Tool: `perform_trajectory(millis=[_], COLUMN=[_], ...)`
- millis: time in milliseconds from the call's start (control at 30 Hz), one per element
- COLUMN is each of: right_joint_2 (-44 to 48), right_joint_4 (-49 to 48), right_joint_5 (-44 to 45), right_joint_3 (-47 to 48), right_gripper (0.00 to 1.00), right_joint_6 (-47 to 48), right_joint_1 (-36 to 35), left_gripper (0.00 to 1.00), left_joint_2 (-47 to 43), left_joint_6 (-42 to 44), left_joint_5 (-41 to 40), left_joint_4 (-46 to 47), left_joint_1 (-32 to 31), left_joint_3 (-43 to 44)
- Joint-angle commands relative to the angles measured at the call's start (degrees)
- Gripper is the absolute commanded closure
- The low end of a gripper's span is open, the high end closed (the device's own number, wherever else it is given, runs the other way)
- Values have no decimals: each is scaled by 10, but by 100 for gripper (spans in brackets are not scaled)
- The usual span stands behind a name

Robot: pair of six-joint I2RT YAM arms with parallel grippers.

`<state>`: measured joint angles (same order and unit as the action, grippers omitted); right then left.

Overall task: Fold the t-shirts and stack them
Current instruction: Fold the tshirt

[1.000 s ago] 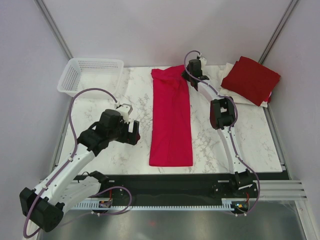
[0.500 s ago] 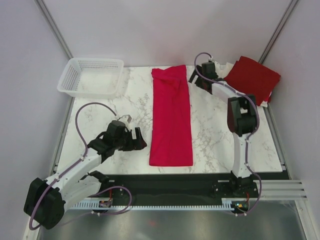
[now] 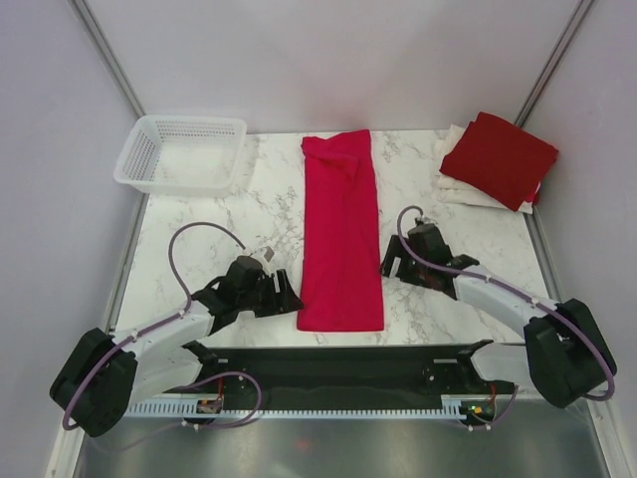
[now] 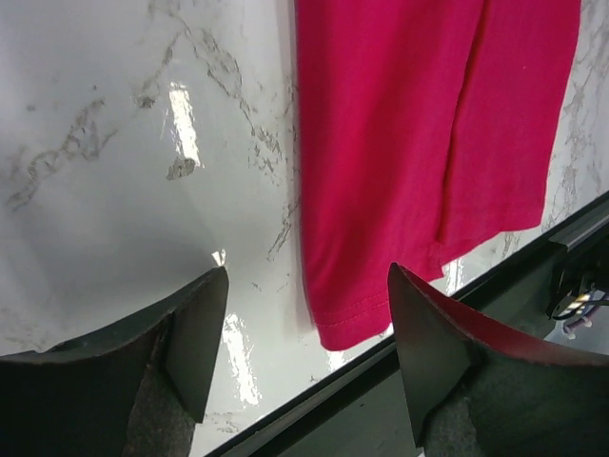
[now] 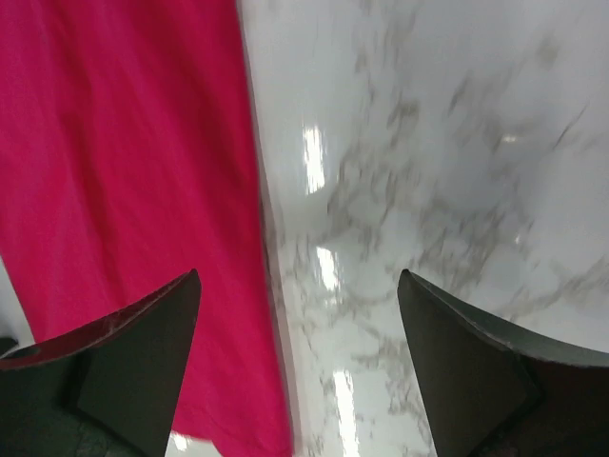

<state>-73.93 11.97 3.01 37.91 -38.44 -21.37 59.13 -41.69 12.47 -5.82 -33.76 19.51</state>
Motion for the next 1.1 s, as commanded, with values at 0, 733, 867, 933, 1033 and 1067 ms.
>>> perform_trajectory(millis=[0,733,867,933,1033,1067], right_joint_2=[66,194,189,189,192,193], right_joint_4=[43,3,3,3,11,14], right_joint_5=[-5,-21,-5,8,21,24], right_joint_3=[-72,-266,-275,-277,-276,-276], right_gripper=[8,39,48,55,52,50], right_joint_6=[-52,-260,-271,-272,-275,-275], right_joint_1=[-65,-286,-303,-304,-304,-304], left_gripper=[27,70,76,80,85,85], left_joint_2=[14,33,38,44,48,46], left_joint_6=[-37,-105,-103,-101,-100,-100], left_joint_5=[7,-24,-25,-24,-23,-24], left_joint_4=[48,79,81,82,83,82], left_joint_1=[-17,-104,-105,-105,-105,-106], left_joint_3=[-18,-49,-47,-43,-40,-40])
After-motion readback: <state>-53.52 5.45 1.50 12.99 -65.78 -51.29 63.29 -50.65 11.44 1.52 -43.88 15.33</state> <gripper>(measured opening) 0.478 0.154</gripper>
